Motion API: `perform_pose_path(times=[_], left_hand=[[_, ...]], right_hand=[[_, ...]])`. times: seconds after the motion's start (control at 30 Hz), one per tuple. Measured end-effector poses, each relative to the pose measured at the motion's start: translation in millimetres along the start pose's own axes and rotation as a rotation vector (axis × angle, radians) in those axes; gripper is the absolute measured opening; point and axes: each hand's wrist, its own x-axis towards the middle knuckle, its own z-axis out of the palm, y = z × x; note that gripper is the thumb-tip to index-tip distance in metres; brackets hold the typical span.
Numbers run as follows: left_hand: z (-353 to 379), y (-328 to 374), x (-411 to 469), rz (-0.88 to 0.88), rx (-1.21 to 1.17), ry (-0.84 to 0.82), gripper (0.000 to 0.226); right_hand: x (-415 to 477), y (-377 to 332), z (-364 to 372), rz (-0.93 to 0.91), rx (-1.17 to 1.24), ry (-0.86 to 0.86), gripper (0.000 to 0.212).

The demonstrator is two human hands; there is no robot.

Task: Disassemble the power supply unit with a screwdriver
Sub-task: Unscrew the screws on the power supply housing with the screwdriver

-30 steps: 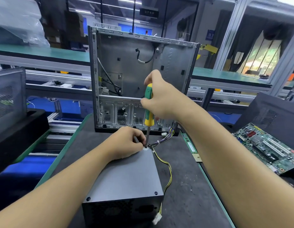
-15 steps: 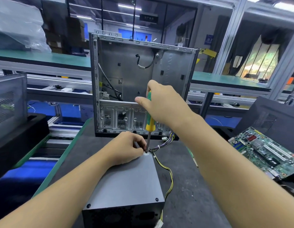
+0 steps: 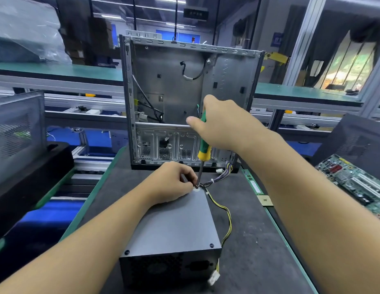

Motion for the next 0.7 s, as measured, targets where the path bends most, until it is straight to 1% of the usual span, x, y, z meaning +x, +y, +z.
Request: perform_pose_path(times=[0.1, 0.13, 0.2, 0.27, 0.33, 0.4, 0.53, 0.57, 0.63, 0.7], left_hand=[[0.3, -0.3, -0.3, 0.000, 0.017, 0.002, 0.023], [0.4, -0.4, 0.2, 0.000, 0.021, 0.002, 0.023], [0.5, -0.9, 1.2, 0.007, 0.023, 0.002, 0.022], [0.9, -1.2, 1.6, 0.014, 0.023, 0.001, 0.021], [1.2, -1.3, 2.1, 0.019, 0.024, -0.003, 0.020], [1.3, -1.4, 2.5, 0.018, 0.022, -0.005, 0.019], [0.9, -1.5, 2.6, 0.026, 0.019, -0.006, 0.023], [1.0, -1.1, 2.0, 0.028, 0.020, -0.010, 0.023], [1.1, 0.0, 1.4, 0.029, 0.014, -0.013, 0.023], [1.7, -0.7, 1.9, 0.026, 0.007, -0.014, 0.022]], right_hand=[[3.2, 1.7, 1.4, -0.023, 0.006, 0.021, 0.027], [3.9, 2.7, 0.3, -0.038, 0.035, 0.009, 0.021], [3.6, 3.5, -5.0, -0.060, 0.111, -0.075, 0.012], [2.3, 2.1, -11.5, -0.061, 0.184, -0.160, 0.013], [1.5, 0.4, -13.7, -0.040, 0.217, -0.187, 0.018], [2.0, 0.0, -10.9, -0.013, 0.153, -0.158, 0.023], [-0.7, -3.9, -2.6, 0.004, -0.004, -0.021, 0.047], [-1.6, -5.6, 0.1, -0.003, -0.032, 0.007, 0.046], [-1.8, -8.6, 4.9, -0.032, -0.028, 0.038, 0.036], [-0.3, -10.8, 6.4, -0.076, 0.087, 0.001, 0.023]])
